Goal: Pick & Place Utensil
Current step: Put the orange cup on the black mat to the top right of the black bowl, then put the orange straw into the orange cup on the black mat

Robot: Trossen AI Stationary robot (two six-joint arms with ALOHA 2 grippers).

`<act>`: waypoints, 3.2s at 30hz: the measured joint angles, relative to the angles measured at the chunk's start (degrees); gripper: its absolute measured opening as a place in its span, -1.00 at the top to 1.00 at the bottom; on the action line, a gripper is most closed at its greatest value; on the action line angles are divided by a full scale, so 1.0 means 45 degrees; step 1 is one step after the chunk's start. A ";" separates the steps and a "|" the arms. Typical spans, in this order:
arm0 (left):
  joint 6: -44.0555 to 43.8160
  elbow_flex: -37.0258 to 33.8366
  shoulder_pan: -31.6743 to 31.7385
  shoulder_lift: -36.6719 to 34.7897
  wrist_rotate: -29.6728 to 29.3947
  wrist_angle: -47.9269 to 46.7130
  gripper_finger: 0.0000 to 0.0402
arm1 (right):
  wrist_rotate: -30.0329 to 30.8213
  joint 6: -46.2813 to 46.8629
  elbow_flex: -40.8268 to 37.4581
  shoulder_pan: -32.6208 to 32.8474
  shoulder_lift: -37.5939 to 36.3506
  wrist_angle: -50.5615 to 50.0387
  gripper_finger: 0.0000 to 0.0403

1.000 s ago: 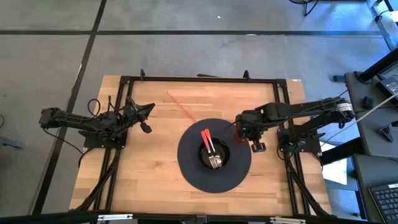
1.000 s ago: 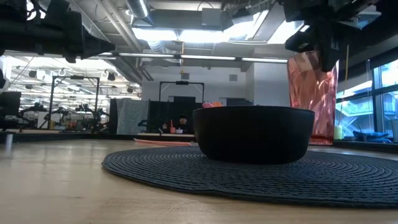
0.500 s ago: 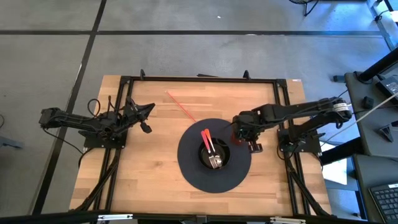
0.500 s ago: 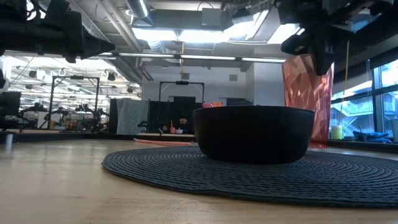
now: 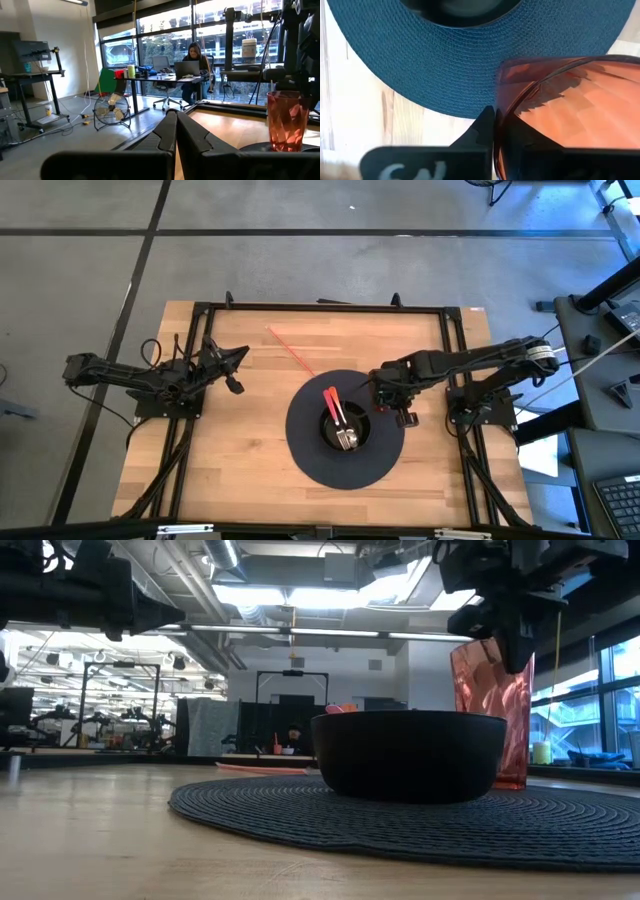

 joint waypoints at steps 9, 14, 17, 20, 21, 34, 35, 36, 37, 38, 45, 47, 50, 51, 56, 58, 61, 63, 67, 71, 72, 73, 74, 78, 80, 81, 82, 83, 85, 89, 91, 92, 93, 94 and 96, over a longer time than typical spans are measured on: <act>-0.0012 0.0000 0.0000 0.0005 0.0002 -0.0068 0.97 | -0.0065 0.0035 -0.0078 -0.0010 0.0087 -0.0066 0.70; -0.0005 0.0000 0.0000 0.0000 0.0000 -0.0078 0.97 | -0.0029 0.0077 0.0429 -0.0010 0.0058 -0.0576 0.39; -0.0003 0.0002 0.0000 0.0000 0.0000 -0.0081 0.97 | -0.0024 0.0072 0.1141 -0.0010 0.0058 -0.1097 0.22; -0.0005 0.0000 0.0000 0.0002 0.0000 -0.0080 0.97 | -0.0024 -0.0066 0.2266 -0.0015 0.0058 -0.1800 0.09; -0.0009 0.0004 0.0000 0.0000 0.0000 -0.0078 0.97 | -0.0020 -0.0187 0.2705 -0.0012 -0.0006 -0.2090 0.06; 0.0010 0.0001 0.0000 0.0004 0.0005 -0.0083 0.97 | 0.1142 -0.2379 0.2328 -0.0031 -0.6670 0.4536 0.14; 0.0010 0.0000 0.0000 0.0001 0.0005 -0.0084 0.97 | 0.1105 -0.2372 0.1140 -0.0027 -0.7485 0.6111 0.17; 0.0008 0.0002 0.0000 0.0002 0.0005 -0.0083 0.97 | 0.1108 -0.2350 -0.0066 -0.0036 -0.8221 0.7507 0.20; 0.0000 0.0000 0.0000 0.0004 0.0005 -0.0083 0.97 | 0.1072 -0.2419 -0.1151 -0.0070 -0.8907 0.8551 0.24; 0.0000 0.0001 0.0000 0.0004 0.0005 -0.0086 0.97 | 0.0967 -0.2582 -0.2242 -0.0140 -0.9602 0.9515 0.29; 0.0008 0.0000 0.0000 0.0005 0.0073 -0.0087 0.97 | -0.2101 -0.2892 -0.7304 -0.1631 -1.3356 1.3393 0.89; 0.0008 0.0000 0.0000 0.0005 0.0067 -0.0086 0.97 | -0.3066 -0.2253 -0.7928 -0.2152 -1.4014 1.4236 0.95; -0.0004 0.0000 0.0000 0.0005 0.0068 -0.0097 0.97 | -0.3564 -0.1568 -0.8756 -0.2802 -1.4464 1.4580 0.96; -0.0072 0.0004 0.0000 0.0005 0.0093 -0.0088 0.97 | -0.3696 -0.1326 -0.9163 -0.2962 -1.4467 1.4604 0.97; -0.0209 0.0000 0.0000 0.0005 0.0161 -0.0130 0.97 | -0.4867 -0.0800 -1.0635 -0.3651 -1.4500 1.5538 0.97; -0.0209 0.0000 0.0000 0.0005 0.0160 -0.0262 0.97 | -0.5310 -0.0725 -1.1205 -0.3927 -1.4515 1.6469 0.98; -0.0153 0.0000 0.0000 0.0005 0.0024 -0.0321 0.97 | -0.6144 -0.0252 -1.2164 -0.4382 -1.4542 1.7944 0.98; -0.0112 0.0000 0.0000 0.0005 0.0010 -0.0321 0.97 | -0.6660 0.0072 -1.2793 -0.4681 -1.4576 1.8630 0.98; -0.0112 0.0000 0.0000 0.0005 -0.0134 -0.0301 0.97 | -0.7111 -0.0173 -1.3842 -0.5174 -1.4789 1.9416 0.99; -0.0080 0.0000 0.0000 0.0005 -0.0194 -0.0294 0.97 | -0.7224 0.0303 -1.4295 -0.5640 -1.4936 1.9982 0.99; -0.0079 0.0000 0.0000 0.0005 -0.0216 -0.0287 0.97 | -0.7419 0.0444 -1.4318 -0.5731 -1.4960 1.9992 0.99; -0.0091 0.0000 0.0000 0.0005 -0.0293 -0.0285 0.97 | -0.7647 0.0475 -1.4368 -0.5794 -1.4960 2.0041 0.99; -0.0144 0.0000 0.0000 0.0005 -0.0415 -0.0276 0.97 | -0.7862 0.0415 -1.4458 -0.5815 -1.4966 2.0059 0.99; -0.1106 0.0000 0.0000 0.0015 -0.1337 -0.0274 0.97 | -0.7933 -0.0206 -1.4928 -0.5905 -1.4994 2.0006 0.98; -0.1850 0.0002 0.0010 0.0016 -0.1692 -0.0272 0.97 | -0.7888 -0.0203 -1.4926 -0.5967 -1.4989 1.9956 0.98; -0.2125 0.0014 0.0013 0.0042 -0.1858 -0.0271 0.97 | -0.7883 -0.0159 -1.4926 -0.5969 -1.4991 1.9987 0.98; -0.2246 0.0082 0.0045 0.0127 -0.2046 -0.0361 0.98 | -0.7883 -0.0094 -1.4926 -0.5965 -1.4992 2.0065 0.98; -0.2277 0.0247 0.0124 0.0300 -0.2093 -0.0642 0.99 | -0.7886 0.0012 -1.4926 -0.5965 -1.4994 2.0144 0.98; -0.2428 0.0830 0.0338 0.0908 -0.2008 -0.1693 0.99 | -0.7910 0.0108 -1.4926 -0.5965 -1.4994 2.0266 0.98; -0.3440 0.2776 0.1217 0.2850 -0.1965 -0.4304 0.99 | -0.7690 0.0094 -1.4926 -0.5965 -1.4994 2.0345 0.98; -0.3736 0.4213 0.1901 0.3951 -0.1661 -0.5550 0.99 | -0.7689 0.0076 -1.4921 -0.5965 -1.4994 2.0384 0.97; -0.3725 0.4996 0.2292 0.4516 -0.1082 -0.6201 0.99 | -0.7689 0.0099 -1.4921 -0.5965 -1.4994 2.0390 0.97; -0.3642 0.5796 0.2710 0.5145 -0.0437 -0.6730 0.99 | -0.7692 0.0147 -1.4921 -0.5961 -1.4994 2.0387 0.97; -0.3622 0.6564 0.3116 0.5806 0.0182 -0.7224 0.99 | -0.7694 0.0190 -1.4921 -0.5963 -1.4994 2.0385 0.97; -0.3475 0.8117 0.3936 0.7222 0.1350 -0.8294 0.99 | -0.7691 0.0314 -1.4920 -0.5963 -1.4994 2.0383 0.97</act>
